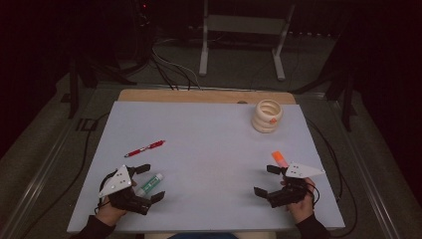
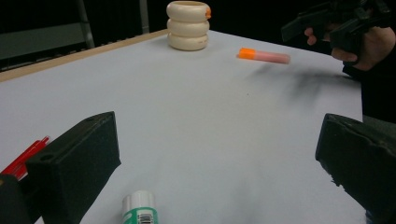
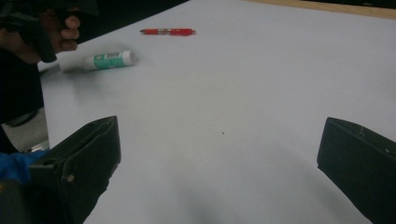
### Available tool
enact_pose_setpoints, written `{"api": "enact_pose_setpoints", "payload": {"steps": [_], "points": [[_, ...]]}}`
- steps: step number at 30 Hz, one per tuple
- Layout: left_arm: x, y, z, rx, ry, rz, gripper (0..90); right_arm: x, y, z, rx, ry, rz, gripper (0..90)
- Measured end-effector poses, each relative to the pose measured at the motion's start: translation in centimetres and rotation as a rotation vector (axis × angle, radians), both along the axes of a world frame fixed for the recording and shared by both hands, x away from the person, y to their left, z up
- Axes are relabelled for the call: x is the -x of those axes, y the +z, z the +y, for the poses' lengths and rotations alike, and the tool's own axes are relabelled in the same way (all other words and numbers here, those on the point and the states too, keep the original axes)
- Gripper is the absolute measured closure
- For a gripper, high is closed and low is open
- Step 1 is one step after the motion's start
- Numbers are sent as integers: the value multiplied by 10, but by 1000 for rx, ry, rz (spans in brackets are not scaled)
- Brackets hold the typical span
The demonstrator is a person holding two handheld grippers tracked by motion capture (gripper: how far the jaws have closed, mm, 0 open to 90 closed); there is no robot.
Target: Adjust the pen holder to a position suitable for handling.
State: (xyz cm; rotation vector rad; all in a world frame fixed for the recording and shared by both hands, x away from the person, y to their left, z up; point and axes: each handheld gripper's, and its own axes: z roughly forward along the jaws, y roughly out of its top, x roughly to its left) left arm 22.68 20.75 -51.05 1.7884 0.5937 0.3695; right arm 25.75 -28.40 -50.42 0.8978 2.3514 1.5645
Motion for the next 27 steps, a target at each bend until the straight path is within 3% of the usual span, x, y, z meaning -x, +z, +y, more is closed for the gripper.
{"api": "enact_pose_setpoints", "payload": {"steps": [6,13,15,24,27], "points": [[0,-1,-1,-6,0,5,3,0,-4,8,73,12,16,0],[-2,-1,1,5,21,2,3,0,-6,10,86,-2,15,0],[-2,0,1,6,18,5,3,0,-3,10,58,14,35,0],[0,0,-1,-1,5,4,3,2,0,20,81,49,68,0],[0,0,0,0,6,3,3,5,6,25,84,52,50,0]]}}
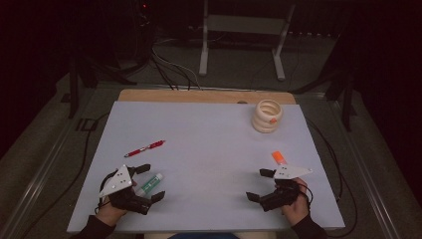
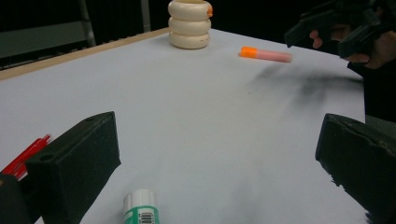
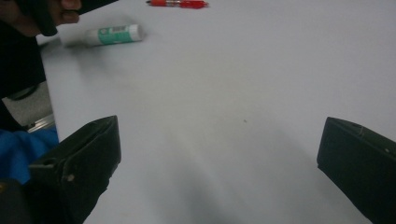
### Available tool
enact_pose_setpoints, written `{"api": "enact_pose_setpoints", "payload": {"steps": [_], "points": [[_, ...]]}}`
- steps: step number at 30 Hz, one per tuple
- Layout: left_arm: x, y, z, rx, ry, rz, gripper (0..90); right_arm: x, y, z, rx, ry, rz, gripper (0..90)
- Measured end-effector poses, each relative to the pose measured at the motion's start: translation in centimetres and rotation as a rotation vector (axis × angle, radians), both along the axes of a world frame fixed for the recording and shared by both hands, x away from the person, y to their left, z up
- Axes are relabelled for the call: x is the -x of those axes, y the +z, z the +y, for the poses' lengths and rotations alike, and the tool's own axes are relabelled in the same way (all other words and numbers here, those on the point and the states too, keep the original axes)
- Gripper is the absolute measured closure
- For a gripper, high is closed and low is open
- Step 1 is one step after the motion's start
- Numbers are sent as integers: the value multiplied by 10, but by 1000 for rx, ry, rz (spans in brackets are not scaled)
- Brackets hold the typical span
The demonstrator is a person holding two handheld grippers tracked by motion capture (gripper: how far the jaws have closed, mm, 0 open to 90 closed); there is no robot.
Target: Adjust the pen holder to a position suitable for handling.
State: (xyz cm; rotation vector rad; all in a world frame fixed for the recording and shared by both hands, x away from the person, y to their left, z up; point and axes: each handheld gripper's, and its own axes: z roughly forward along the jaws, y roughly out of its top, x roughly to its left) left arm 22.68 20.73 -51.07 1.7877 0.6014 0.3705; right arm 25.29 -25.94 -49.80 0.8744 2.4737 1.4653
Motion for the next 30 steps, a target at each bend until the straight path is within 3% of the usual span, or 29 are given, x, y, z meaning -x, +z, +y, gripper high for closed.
{"api": "enact_pose_setpoints", "payload": {"steps": [17,26,30], "points": [[-1,0,0,8,-7,4,3,-4,34,12,-19,2,-80,0],[0,0,-1,-2,-6,1,3,-14,57,6,-40,-32,-123,0],[0,0,-1,-3,-4,-1,3,-20,63,5,-37,-47,-120,0]]}}
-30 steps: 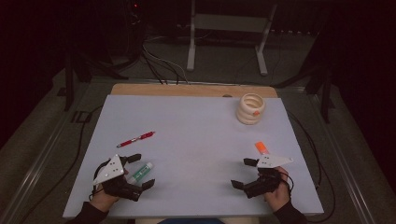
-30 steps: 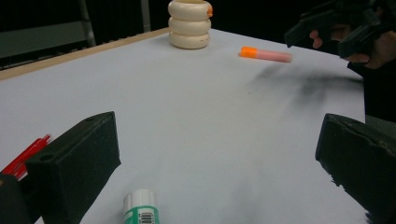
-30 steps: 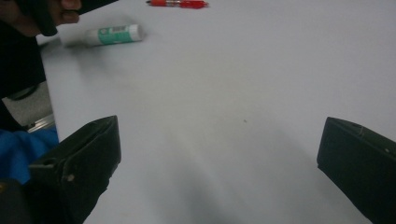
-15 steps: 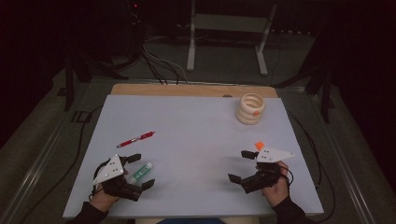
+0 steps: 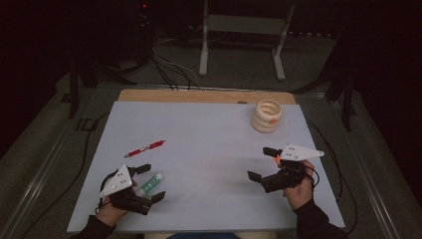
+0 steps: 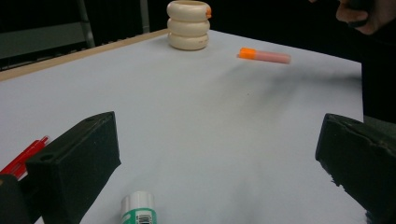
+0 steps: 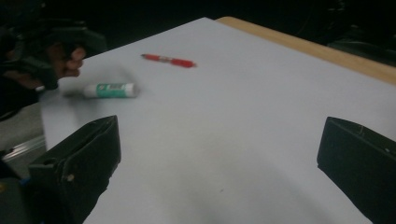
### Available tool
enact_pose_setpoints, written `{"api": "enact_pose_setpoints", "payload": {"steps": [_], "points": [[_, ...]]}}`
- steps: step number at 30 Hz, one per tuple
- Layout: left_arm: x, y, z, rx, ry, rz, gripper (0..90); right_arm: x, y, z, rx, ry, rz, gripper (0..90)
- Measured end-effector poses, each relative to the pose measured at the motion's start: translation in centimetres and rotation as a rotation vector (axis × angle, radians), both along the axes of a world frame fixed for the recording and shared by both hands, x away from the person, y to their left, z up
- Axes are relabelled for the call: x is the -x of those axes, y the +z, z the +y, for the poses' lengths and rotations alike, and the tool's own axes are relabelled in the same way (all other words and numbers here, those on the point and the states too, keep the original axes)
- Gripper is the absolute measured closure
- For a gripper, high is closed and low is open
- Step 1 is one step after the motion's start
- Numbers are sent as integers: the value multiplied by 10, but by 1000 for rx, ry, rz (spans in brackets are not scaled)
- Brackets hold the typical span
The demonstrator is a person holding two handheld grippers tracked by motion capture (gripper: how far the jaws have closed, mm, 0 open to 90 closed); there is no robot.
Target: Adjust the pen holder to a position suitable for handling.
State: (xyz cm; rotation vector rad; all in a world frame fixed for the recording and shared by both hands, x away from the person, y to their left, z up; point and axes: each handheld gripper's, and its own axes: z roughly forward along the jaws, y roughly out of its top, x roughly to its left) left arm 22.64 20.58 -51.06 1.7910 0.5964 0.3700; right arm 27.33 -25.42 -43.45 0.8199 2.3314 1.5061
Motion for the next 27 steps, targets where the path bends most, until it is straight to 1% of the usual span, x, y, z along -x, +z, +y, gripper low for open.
{"api": "enact_pose_setpoints", "payload": {"steps": [2,4,7,10,12,13,15,19,21,22,23,24,25,27], "points": [[0,0,0,-3,-3,0,3,-3,4,0,4,-11,-10,0],[0,0,0,2,-1,1,3,-6,6,-1,0,-13,-10,0],[0,0,0,-5,-1,0,3,-13,12,-3,-9,-38,-21,0],[0,0,0,-3,-2,-3,3,-17,15,-4,-18,-45,-16,0],[1,0,-1,-8,-4,-5,3,-24,20,-7,-13,-73,-14,0],[1,0,-1,-8,-4,-5,3,-24,20,-7,-13,-73,-14,0],[1,0,-1,-7,-4,-5,3,-29,24,-9,-9,-91,-23,0],[1,0,-1,-15,-3,-9,3,-37,32,-14,-20,-117,-27,0],[1,0,-1,-6,-2,-8,3,-42,37,-17,-23,-130,-33,0],[1,0,-1,-6,-2,-8,3,-42,37,-17,-23,-130,-33,0],[1,0,-1,-9,-3,-9,3,-46,42,-20,-22,-146,-45,0],[1,0,-1,-9,-3,-9,3,-46,42,-20,-22,-146,-45,0],[1,0,-1,-7,-2,-8,3,-51,45,-23,-23,-170,-68,0],[1,0,-1,-5,-1,-7,3,-57,47,-27,-35,-194,-79,0]]}}
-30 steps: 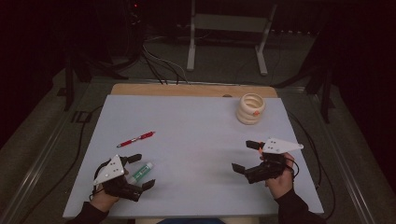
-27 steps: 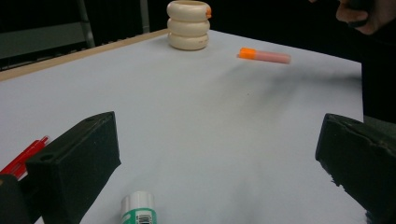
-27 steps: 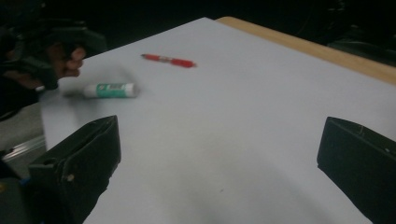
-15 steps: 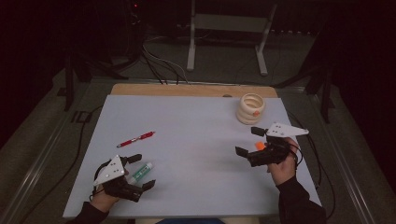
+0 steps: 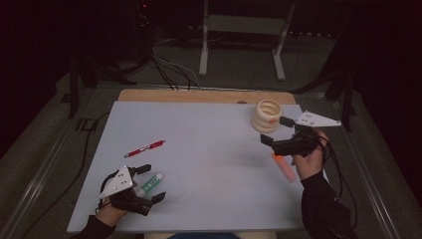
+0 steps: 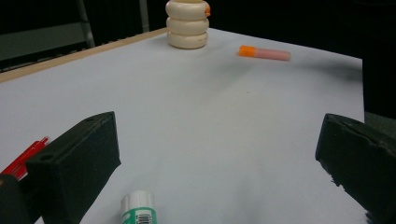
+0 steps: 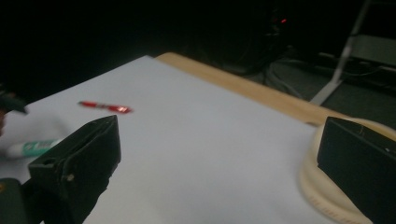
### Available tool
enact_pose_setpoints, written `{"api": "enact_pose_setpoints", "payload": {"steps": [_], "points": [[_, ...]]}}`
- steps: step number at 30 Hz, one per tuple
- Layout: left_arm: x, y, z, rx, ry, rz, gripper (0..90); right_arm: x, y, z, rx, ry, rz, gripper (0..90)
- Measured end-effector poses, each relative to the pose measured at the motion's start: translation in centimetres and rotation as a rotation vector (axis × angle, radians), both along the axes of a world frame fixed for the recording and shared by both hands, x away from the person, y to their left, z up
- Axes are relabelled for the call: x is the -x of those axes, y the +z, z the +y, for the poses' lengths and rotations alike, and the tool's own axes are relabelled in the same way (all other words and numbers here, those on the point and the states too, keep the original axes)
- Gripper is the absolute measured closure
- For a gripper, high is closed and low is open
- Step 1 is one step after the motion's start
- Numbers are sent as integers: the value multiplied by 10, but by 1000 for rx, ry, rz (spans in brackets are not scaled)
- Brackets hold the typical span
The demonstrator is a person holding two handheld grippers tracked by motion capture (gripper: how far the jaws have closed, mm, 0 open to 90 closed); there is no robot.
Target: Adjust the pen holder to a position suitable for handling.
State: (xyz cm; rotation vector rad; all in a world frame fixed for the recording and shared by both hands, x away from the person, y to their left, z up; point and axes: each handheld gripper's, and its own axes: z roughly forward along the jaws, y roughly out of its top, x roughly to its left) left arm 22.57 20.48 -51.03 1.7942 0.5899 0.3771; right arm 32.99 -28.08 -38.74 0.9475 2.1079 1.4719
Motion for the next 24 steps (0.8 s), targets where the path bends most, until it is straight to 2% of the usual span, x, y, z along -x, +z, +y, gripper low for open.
{"api": "enact_pose_setpoints", "payload": {"steps": [3,6,8,9,12,14,16,23,24], "points": [[1,0,0,-5,-1,-1,3,-5,1,-4,-1,-10,-10,0],[1,0,0,-1,-1,-1,3,-17,0,-10,5,-43,-9,0],[1,0,0,-2,-1,-1,3,-19,0,-11,7,-61,-11,0],[1,0,0,-2,-1,-1,3,-25,-2,-13,25,-89,-3,0],[0,0,0,1,-3,2,3,-30,-3,-14,28,-103,12,0],[1,0,0,3,-14,-5,3,-35,-4,-15,26,-133,28,0],[1,1,0,3,-15,-7,3,-43,-5,-16,27,-192,49,0],[1,1,0,5,-7,-2,3,-59,-7,-20,9,-246,82,0],[1,0,0,3,-7,-3,3,-64,-7,-21,11,-263,103,0]]}}
